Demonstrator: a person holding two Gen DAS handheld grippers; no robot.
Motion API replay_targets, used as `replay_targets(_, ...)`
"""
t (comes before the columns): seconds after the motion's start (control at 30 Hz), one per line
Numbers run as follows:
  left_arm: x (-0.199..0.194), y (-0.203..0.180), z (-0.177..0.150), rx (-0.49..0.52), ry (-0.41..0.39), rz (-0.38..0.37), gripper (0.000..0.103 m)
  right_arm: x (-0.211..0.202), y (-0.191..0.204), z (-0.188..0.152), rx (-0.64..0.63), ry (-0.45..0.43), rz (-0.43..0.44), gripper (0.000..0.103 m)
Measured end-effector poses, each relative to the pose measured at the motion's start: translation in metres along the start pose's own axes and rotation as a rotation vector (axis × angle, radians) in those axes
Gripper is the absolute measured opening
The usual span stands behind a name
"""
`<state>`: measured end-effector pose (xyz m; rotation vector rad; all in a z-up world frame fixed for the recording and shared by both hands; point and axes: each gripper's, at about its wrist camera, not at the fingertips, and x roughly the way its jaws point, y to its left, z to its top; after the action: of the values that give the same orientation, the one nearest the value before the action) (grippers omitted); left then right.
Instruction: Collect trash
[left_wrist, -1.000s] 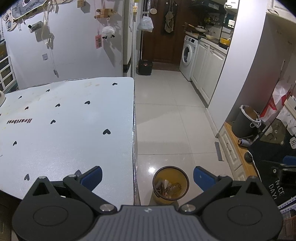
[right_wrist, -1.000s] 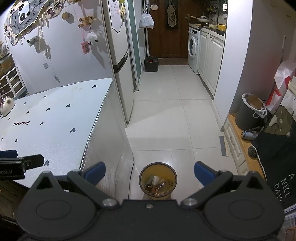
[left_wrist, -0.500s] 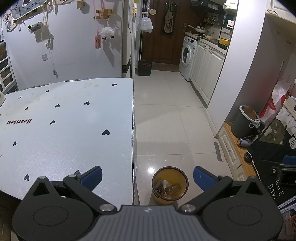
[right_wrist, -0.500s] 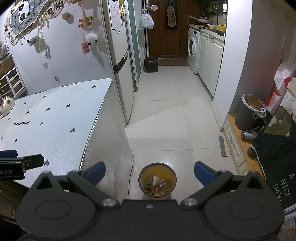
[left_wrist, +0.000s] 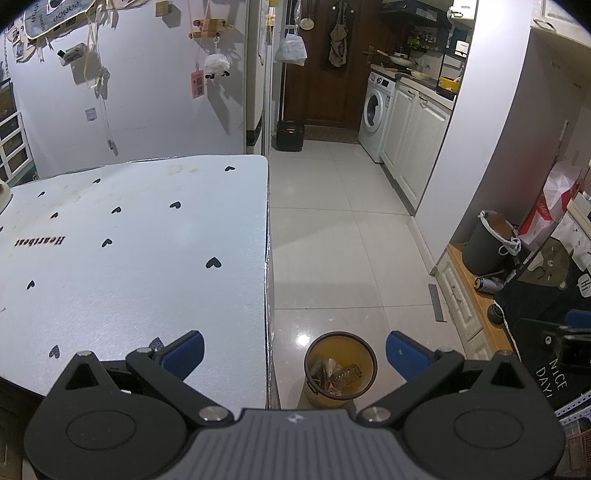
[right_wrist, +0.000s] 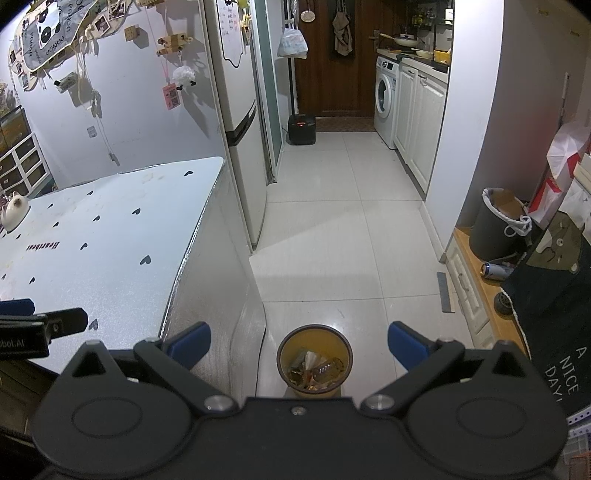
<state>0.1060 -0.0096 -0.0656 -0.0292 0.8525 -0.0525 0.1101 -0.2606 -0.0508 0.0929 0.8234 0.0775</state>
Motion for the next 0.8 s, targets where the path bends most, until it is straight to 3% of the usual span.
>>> replay_targets(0.8,-0.0011,-0.0012,-0.0008,0.001,-0.001,-0.001,0.103,-0.0020,-0.0016,0.0005,0.002,-0.003,-0.004,0.103)
